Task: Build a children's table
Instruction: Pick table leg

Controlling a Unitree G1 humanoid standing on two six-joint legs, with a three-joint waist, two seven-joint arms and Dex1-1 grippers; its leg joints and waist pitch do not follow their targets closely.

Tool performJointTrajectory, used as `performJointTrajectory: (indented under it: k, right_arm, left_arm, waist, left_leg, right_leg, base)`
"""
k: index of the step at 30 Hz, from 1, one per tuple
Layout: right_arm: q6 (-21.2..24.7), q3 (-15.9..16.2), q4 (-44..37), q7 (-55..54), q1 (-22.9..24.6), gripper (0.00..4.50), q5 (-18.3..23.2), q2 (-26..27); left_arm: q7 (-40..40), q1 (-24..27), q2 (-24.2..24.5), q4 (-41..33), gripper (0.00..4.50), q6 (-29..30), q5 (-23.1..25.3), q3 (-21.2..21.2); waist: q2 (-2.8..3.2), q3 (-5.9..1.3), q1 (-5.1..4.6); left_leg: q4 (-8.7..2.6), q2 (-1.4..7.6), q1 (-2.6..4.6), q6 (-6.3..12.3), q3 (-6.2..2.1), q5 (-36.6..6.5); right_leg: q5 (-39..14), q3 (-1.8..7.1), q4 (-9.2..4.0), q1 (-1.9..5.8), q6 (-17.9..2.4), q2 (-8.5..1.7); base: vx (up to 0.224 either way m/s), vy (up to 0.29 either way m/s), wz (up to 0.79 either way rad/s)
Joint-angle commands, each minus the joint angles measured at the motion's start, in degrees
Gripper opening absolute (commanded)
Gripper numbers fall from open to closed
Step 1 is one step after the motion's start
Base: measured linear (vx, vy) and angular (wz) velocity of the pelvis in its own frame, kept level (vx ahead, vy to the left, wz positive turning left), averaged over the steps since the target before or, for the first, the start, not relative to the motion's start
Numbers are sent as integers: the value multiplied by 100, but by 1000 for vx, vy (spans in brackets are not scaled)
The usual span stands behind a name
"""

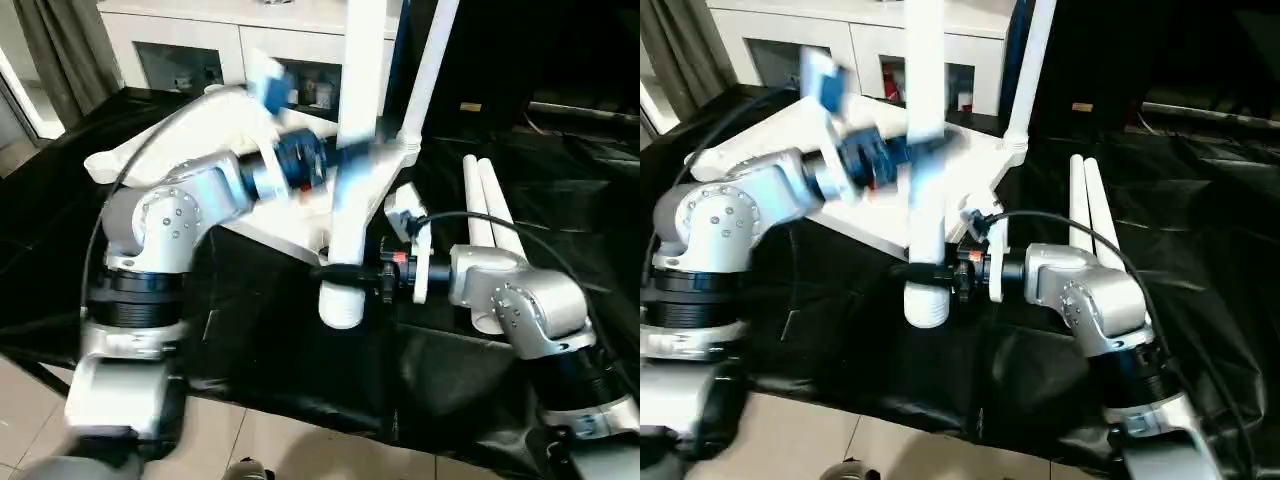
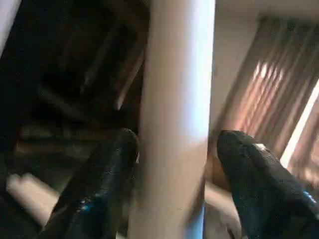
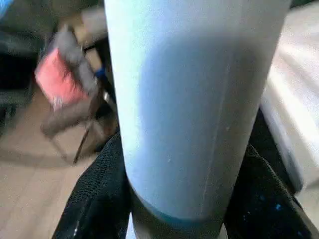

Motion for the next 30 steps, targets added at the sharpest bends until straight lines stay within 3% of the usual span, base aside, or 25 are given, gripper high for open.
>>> performJointTrajectory:
  k: [1,3,4,5,6,7,8,9,10,11,12,13,14,16,17,18,19,20,21,22,25,27,30]
  right_arm:
    - [-122,-312,-40,-157,-1,193,195,70]
    - [-155,-409,-45,-223,1,193,258,137]
    - [-194,-528,-51,-313,1,193,338,225]
    - [-259,-706,-65,-456,-3,193,444,350]
    - [-355,-920,-63,-670,-17,193,524,491]
    - [-363,-933,-61,-687,-18,193,522,498]
    - [-562,-1089,-6,-1007,-31,193,347,563]
    - [-562,-1089,-6,-1007,-31,193,347,563]
    - [-846,-1063,164,-1354,-18,193,-83,458]
    - [-977,-993,255,-1496,10,192,-336,362]
    - [-1042,-959,328,-1606,56,192,-513,280]
    - [-1042,-959,328,-1606,56,192,-513,280]
    - [-1064,-948,350,-1649,112,192,-599,219]
    - [-1027,-986,290,-1678,255,192,-618,150]
    - [-990,-985,179,-1676,365,192,-631,105]
    - [-990,-985,179,-1676,365,192,-631,105]
    - [-983,-969,135,-1684,405,192,-654,86]
    - [-975,-972,90,-1717,452,192,-642,80]
    - [-972,-974,70,-1738,475,192,-631,79]
    - [-997,-966,54,-1776,508,192,-637,78]
    - [-1014,-958,25,-1838,554,192,-655,82]
    - [-972,-954,-86,-1882,642,192,-690,91]
    - [-877,-937,-254,-1909,754,192,-673,61]
  left_arm:
    - [148,-3,-91,147,293,-182,-303,391]
    - [190,7,-188,207,293,-207,-476,593]
    - [271,27,-256,249,293,-248,-555,716]
    - [381,58,-338,309,293,-331,-628,853]
    - [476,103,-359,399,293,-441,-574,924]
    - [480,107,-354,407,293,-451,-558,921]
    - [516,174,-172,600,293,-616,-93,710]
    - [516,174,-172,600,293,-616,-93,710]
    - [525,247,356,986,293,-1158,1185,-186]
    - [393,275,679,1218,310,-1411,1809,-728]
    - [256,267,1039,1506,320,-1688,2469,-1335]
    - [256,267,1039,1506,320,-1688,2469,-1335]
    - [121,236,1349,1784,327,-2019,3037,-1849]
    - [-269,107,1961,2310,340,-2719,4127,-2874]
    - [-463,-56,2163,2639,354,-2840,4452,-3210]
    - [-463,-56,2163,2639,365,-2840,4452,-3210]
    - [-488,-137,2154,2778,368,-2833,4469,-3228]
    - [-572,-262,2193,3040,369,-3020,4752,-3472]
    - [-617,-325,2214,3178,369,-3141,4922,-3613]
    - [-705,-429,2166,3467,382,-3328,5085,-3754]
    - [-659,-627,1964,4018,396,-3663,5225,-3807]
    - [-521,-918,1677,4784,396,-4167,5273,-3758]
    - [-512,-1075,1537,5224,396,-4339,5328,-3714]
  waist:
    - [-45,-487,29]
    - [-53,-483,28]
    - [-20,-489,27]
    - [-30,-484,21]
    - [-35,-486,21]
    - [-18,-486,24]
    - [-26,-488,12]
    - [-29,-487,10]
    - [-47,-481,4]
    - [-24,-474,22]
    - [-9,-474,2]
    - [-9,-474,2]
    - [-4,-484,-1]
    - [9,-491,19]
    - [23,-504,-4]
    - [22,-511,-7]
    - [40,-524,-14]
    - [29,-520,-23]
    - [40,-529,-18]
    - [12,-515,-20]
    - [21,-495,-5]
    - [37,-492,7]
    - [29,-501,6]
  left_leg:
    - [-329,66,0,98,-8,-593]
    - [-333,65,4,121,-9,-595]
    - [-336,79,14,123,-16,-595]
    - [-339,80,13,126,-15,-615]
    - [-341,82,16,125,-15,-632]
    - [-342,85,17,116,-19,-631]
    - [-355,84,29,100,-21,-639]
    - [-365,89,28,91,-30,-605]
    - [-382,90,45,79,-32,-600]
    - [-403,93,53,59,-60,-634]
    - [-420,81,79,-110,-50,-678]
    - [-420,81,79,-110,-50,-678]
    - [-422,76,69,-196,-50,-641]
    - [-443,79,73,-148,-75,-665]
    - [-426,71,64,-166,-66,-583]
    - [-418,71,65,-181,-61,-517]
    - [-411,80,62,-211,-64,-461]
    - [-395,74,56,-182,-49,-426]
    - [-387,82,60,-186,-52,-442]
    - [-387,76,54,-137,-40,-480]
    - [-388,75,53,-108,-25,-620]
    - [-389,81,59,-122,-33,-773]
    - [-385,79,51,-103,-38,-758]
  right_leg:
    - [-827,290,-410,409,-977,-370]
    - [-898,286,-423,403,-944,-366]
    - [-898,288,-413,394,-935,-365]
    - [-894,284,-426,389,-935,-364]
    - [-903,283,-428,388,-933,-367]
    - [-903,289,-426,378,-926,-373]
    - [-917,286,-425,377,-854,-356]
    - [-915,286,-434,380,-806,-357]
    - [-980,289,-457,366,-666,-341]
    - [-1141,289,-479,343,-470,-334]
    - [-1323,308,-470,351,-162,-337]
    - [-1323,308,-470,351,-162,-337]
    - [-1224,319,-457,360,-139,-348]
    - [-1153,320,-484,357,-80,-343]
    - [-853,328,-436,365,-122,-338]
    - [-683,330,-408,373,-181,-343]
    - [-469,329,-364,383,-306,-355]
    - [-183,319,-357,384,-619,-360]
    - [-132,318,-329,391,-713,-373]
    - [-135,322,-352,393,-808,-376]
    - [-341,327,-377,398,-891,-391]
    - [-597,324,-403,413,-903,-414]
    - [-578,324,-407,425,-893,-412]
  base:
    - [0,0,0]
    - [0,0,0]
    - [0,0,0]
    - [0,0,0]
    - [0,0,0]
    - [0,0,0]
    - [0,0,0]
    - [0,0,0]
    - [0,0,0]
    - [0,0,0]
    - [0,0,0]
    - [0,0,0]
    - [0,0,0]
    - [0,0,0]
    - [0,0,0]
    - [0,0,0]
    - [0,0,0]
    - [0,0,0]
    - [0,0,0]
    - [0,0,0]
    - [0,0,0]
    - [0,0,0]
    - [0,0,0]
